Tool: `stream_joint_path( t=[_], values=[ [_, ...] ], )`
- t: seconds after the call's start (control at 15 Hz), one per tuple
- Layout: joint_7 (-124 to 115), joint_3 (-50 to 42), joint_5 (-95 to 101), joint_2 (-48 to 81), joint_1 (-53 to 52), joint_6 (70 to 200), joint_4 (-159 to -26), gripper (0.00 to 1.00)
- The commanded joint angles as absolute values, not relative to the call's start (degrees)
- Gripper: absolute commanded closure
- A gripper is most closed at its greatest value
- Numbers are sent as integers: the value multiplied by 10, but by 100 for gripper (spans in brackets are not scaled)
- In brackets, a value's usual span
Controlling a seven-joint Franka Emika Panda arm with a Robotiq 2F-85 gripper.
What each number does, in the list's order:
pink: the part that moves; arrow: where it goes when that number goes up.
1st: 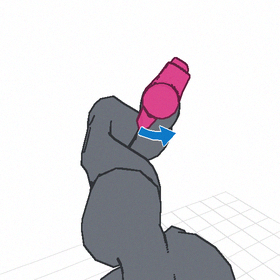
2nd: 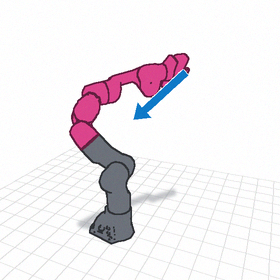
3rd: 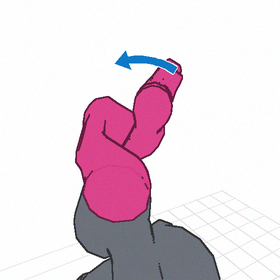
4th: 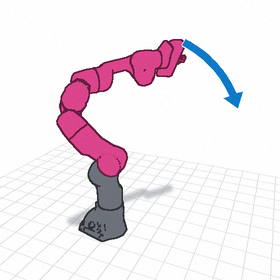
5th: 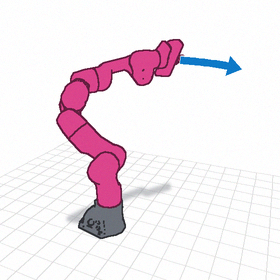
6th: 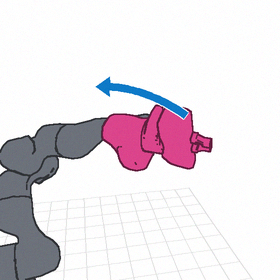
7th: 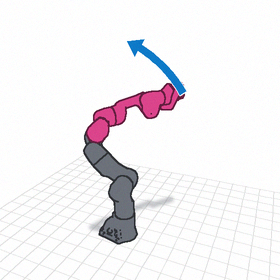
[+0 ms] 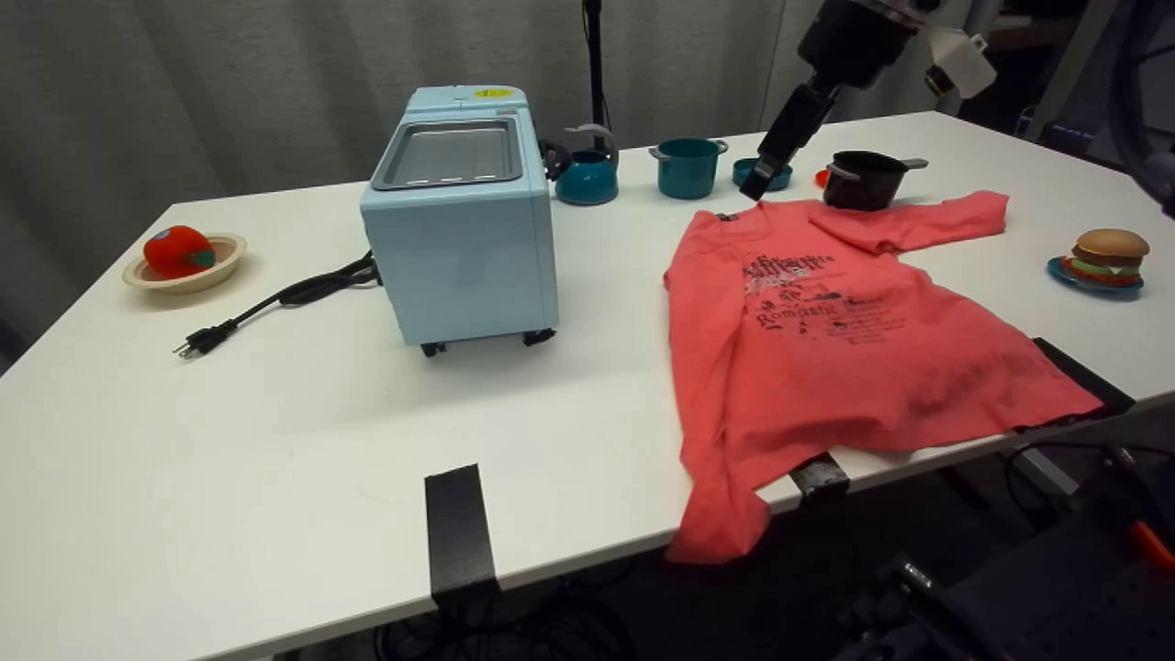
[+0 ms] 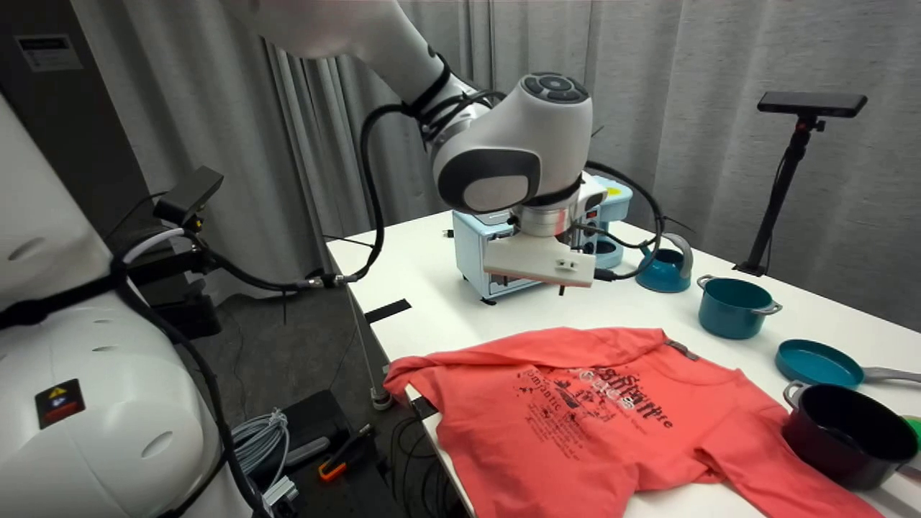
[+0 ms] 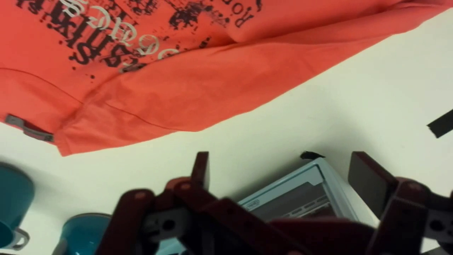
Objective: Unfold the sleeves of the orange sweatshirt
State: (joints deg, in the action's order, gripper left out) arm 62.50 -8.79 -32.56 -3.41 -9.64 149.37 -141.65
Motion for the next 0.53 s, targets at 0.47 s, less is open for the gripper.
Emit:
stream_joint_path(
  t=[0.47],
  values=[
    [522,8,-321,239,40,1586,-1181,0]
  ],
)
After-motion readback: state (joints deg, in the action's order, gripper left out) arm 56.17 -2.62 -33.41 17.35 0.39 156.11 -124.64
